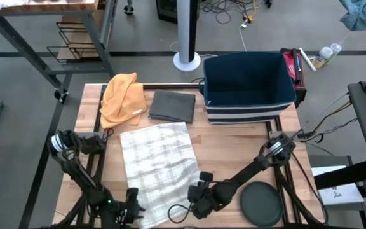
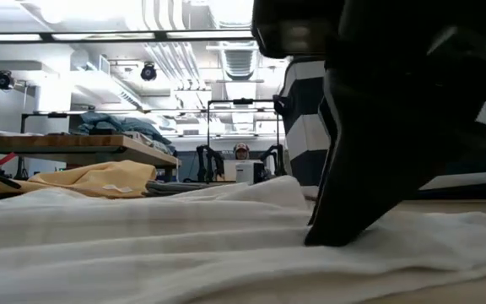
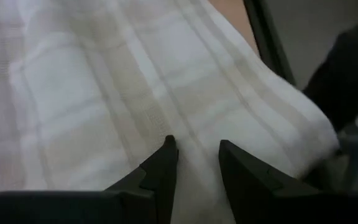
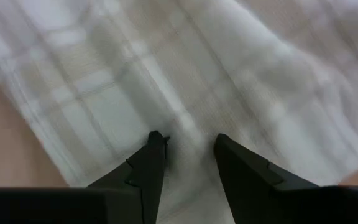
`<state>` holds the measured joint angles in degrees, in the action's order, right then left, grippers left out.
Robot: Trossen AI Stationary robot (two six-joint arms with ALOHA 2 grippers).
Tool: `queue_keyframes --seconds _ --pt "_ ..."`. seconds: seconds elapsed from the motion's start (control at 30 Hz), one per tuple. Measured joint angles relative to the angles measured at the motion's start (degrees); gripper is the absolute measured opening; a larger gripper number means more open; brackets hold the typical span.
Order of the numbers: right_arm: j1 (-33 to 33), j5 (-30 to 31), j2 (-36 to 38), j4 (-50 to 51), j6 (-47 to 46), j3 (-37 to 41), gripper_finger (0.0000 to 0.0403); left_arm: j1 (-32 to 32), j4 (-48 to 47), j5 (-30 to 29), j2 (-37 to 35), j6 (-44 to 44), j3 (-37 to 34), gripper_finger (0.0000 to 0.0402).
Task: Fold kitchen towel into neat rectangle
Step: Fold the white patterned towel
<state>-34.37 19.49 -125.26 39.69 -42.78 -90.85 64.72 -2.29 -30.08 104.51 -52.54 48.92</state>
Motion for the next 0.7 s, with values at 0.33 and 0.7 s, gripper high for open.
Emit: queue_keyframes --seconds 0.33,0.7 --pt "0.0 5.7 5.5 16.8 -5.3 0.4 0.0124 -1.7 -7.4 -3.5 -2.9 2.5 0.5 0.0114" --pt "-1.3 3.9 1.7 -23.8 -0.9 0.4 0.011 -17.7 -11.3 4.6 -7.8 21.7 -0.5 0.0114"
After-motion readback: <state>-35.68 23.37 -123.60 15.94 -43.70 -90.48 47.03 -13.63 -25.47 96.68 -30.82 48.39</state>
